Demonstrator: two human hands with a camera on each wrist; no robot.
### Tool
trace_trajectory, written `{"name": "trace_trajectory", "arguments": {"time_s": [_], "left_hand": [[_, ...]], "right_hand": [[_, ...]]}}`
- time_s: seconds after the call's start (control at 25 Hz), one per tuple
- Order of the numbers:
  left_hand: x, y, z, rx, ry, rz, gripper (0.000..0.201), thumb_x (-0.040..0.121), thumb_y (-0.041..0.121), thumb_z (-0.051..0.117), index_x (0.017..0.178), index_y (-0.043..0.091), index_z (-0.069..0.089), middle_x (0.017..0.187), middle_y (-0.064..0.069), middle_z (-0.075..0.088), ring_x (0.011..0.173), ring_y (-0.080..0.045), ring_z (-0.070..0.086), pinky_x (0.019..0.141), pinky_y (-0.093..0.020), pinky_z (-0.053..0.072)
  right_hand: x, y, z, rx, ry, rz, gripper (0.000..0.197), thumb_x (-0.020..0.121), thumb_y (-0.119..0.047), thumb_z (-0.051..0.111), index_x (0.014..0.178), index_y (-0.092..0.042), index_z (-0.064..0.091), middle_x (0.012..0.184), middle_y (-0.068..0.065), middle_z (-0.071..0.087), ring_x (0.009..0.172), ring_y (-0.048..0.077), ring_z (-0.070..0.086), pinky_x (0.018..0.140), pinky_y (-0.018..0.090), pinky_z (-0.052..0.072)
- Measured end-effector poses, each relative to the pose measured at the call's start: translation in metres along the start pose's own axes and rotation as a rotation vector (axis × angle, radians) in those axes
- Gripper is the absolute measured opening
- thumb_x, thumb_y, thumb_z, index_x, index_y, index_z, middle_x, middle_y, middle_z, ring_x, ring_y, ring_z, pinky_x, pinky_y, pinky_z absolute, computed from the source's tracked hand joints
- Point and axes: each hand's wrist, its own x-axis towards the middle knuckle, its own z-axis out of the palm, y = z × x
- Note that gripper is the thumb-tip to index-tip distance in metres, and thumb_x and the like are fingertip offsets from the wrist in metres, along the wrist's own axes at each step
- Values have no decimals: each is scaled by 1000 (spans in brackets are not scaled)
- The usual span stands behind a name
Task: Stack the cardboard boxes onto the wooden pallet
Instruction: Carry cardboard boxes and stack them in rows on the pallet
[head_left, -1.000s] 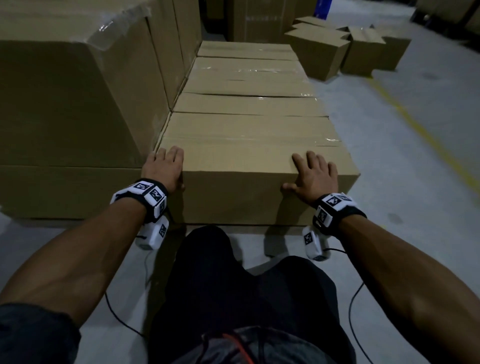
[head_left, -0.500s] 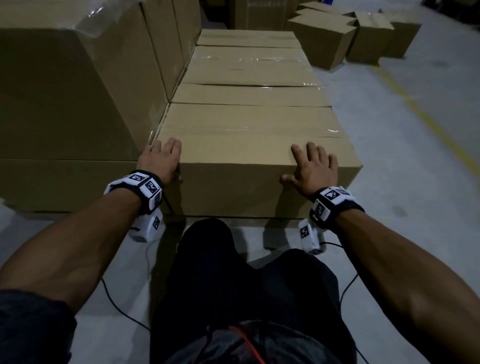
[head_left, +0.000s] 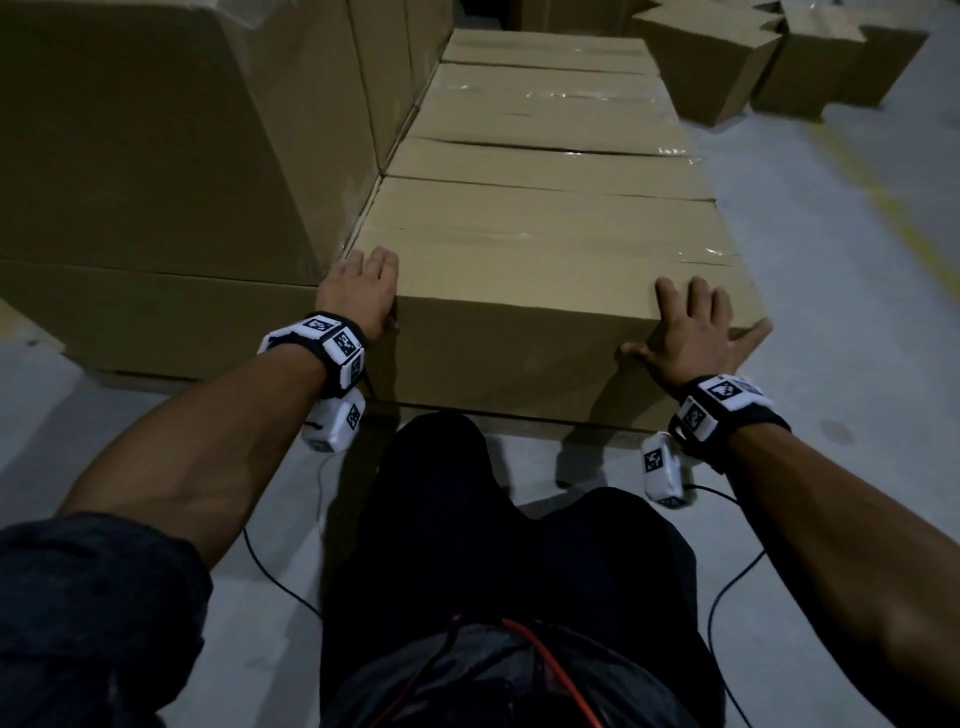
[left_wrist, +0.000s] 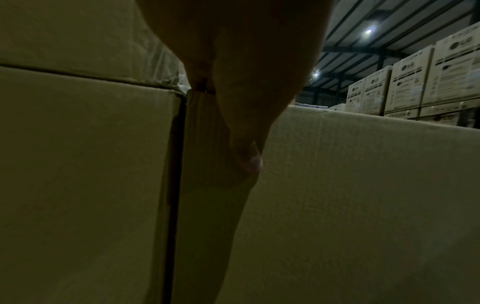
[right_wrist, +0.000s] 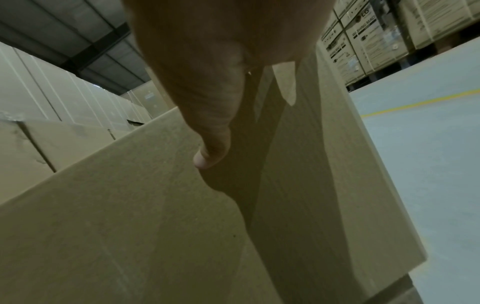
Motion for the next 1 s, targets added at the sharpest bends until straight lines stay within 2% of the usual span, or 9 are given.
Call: {"name": "trace_trajectory", "arguments": {"time_s": [0.32,0.44,0.52,0.64,0.72,0.76,0.84,0.92,1.0], "left_hand": [[1,-4,1,20,15,11,102,87,41,70,156,6,4,164,-15,9,148,-36,20,121,-45,21],[1,-3,2,12,23,12,99,88,36,70,156,5,5,164,-15,10,148,-37,19,121,-44,20],[0,-1,5,-5,51,8,94,88,28,71,154,2,10,161,-18,16,145,-38,23,120,-45,22],[4,1,7,-58,86,-3,91,85,25,73,151,-1,17,158,-20,23,141,-38,27,116,-47,27],[5,4,6,-109,67,-24,99,82,36,77,152,0,17,159,-20,22,144,-37,24,116,-49,26],[5,7,5,-135,59,-28,104,80,45,78,153,1,17,159,-20,21,144,-37,23,116,-49,24],[3,10,5,-187,81,-30,110,76,57,76,155,8,16,160,-21,18,146,-38,20,117,-48,19],[1,11,10,-237,149,-20,107,76,60,74,155,14,20,160,-21,20,145,-39,20,118,-48,19],[2,9,14,-280,203,-13,103,75,58,76,153,14,25,158,-23,24,143,-41,24,117,-51,22]], "right_hand": [[-2,-3,1,-24,7,2,92,81,-68,63,152,-40,13,164,5,10,152,30,7,107,79,4],[0,-4,0,-20,-12,-2,92,81,-69,63,153,-41,12,165,5,8,152,30,5,109,76,2],[-5,2,0,31,-1,37,92,80,-69,64,153,-38,16,166,9,4,152,33,3,113,69,0],[-15,23,4,280,85,214,99,78,-61,73,155,-29,20,166,16,-4,152,36,-2,121,54,6],[-20,34,10,569,133,324,110,77,-46,82,158,-23,11,165,17,-7,152,36,0,121,47,13],[-22,38,13,721,146,360,116,76,-38,85,159,-22,5,165,17,-4,152,34,4,121,44,16],[-23,39,18,929,172,402,126,74,-26,88,159,-21,-4,162,17,12,150,32,18,119,43,23],[-21,38,19,992,192,443,128,72,-22,90,159,-22,-4,158,16,24,146,31,28,118,44,28],[-19,37,19,986,197,457,124,71,-23,90,158,-23,2,155,16,29,143,32,32,116,48,32]]}}
